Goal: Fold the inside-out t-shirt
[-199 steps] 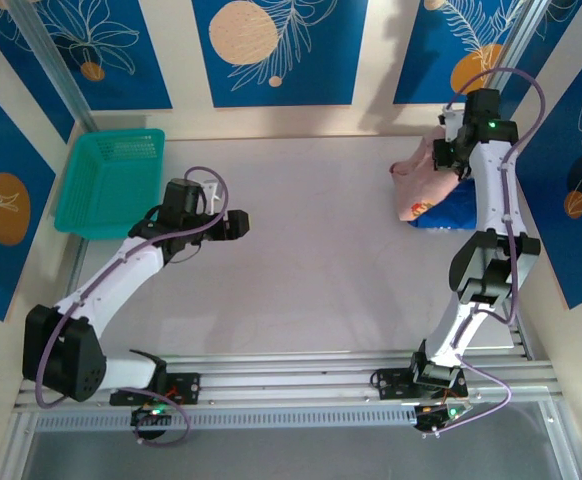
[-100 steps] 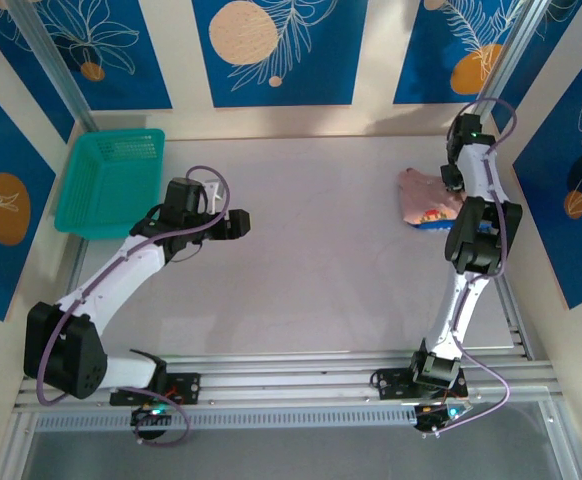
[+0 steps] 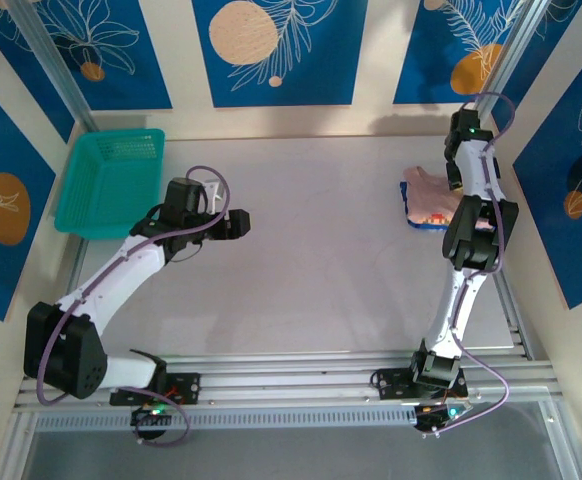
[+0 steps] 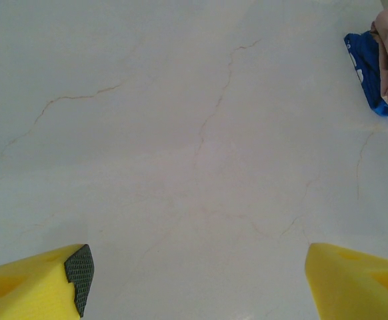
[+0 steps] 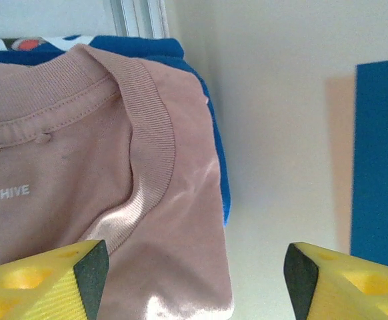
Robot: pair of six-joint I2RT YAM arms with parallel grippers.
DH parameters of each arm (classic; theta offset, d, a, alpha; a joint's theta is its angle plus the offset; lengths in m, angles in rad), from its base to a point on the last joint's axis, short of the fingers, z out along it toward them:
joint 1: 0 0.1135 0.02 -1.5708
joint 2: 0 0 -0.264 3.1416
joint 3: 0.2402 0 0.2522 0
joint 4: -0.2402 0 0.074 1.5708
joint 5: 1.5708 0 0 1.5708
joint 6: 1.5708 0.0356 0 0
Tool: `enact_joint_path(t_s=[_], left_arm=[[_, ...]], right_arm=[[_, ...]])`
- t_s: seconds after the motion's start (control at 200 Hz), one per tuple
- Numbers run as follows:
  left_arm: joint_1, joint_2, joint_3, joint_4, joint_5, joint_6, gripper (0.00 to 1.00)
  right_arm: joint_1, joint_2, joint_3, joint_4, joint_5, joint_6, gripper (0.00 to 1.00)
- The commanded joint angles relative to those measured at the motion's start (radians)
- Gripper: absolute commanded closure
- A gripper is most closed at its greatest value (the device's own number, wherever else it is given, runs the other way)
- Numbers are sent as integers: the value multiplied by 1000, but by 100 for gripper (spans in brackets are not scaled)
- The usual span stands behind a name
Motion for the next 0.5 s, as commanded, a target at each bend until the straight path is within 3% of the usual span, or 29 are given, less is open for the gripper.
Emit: enact_joint_path(t_s=[0.0,0.165,0.33,0.46,0.495], left_arm=[[-7,-18,5,-4,14,6,17],[-5,-35,3,-9,-26,18,16],[-1,-73,-2,0,-152,34,14],[9,-126,-43,43,-330,36,3],[10,-145,-62,54,-393,37,0]], right_arm=[[34,-118,-14,-27,-10,52,28],[122,-263,-57,-39,-171,139,28],[280,-505,-265,137,-414,212,25],[410,-706,-550,410,-546,267,1],[435,-749,-624,481,-560,271,1]])
